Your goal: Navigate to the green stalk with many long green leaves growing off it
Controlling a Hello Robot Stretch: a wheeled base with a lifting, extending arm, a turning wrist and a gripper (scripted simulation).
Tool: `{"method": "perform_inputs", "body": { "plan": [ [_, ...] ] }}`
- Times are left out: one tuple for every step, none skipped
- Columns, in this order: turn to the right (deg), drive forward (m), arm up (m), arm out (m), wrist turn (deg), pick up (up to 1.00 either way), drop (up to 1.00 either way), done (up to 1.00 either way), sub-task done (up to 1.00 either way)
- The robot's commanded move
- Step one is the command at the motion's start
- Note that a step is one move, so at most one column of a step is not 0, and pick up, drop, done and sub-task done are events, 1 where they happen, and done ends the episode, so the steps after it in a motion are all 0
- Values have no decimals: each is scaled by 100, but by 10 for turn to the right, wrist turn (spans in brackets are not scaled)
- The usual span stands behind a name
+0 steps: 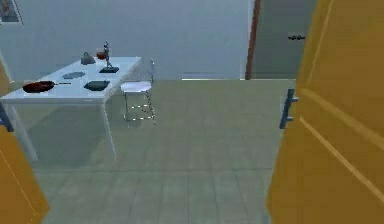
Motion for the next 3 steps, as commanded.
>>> {"method": "perform_inputs", "body": {
  "plan": [
    [0,100,0,0,0,0,0,0,0],
    [-30,0,0,0,0,0,0,0,0],
    [0,30,0,0,0,0,0,0,0]
  ]
}}
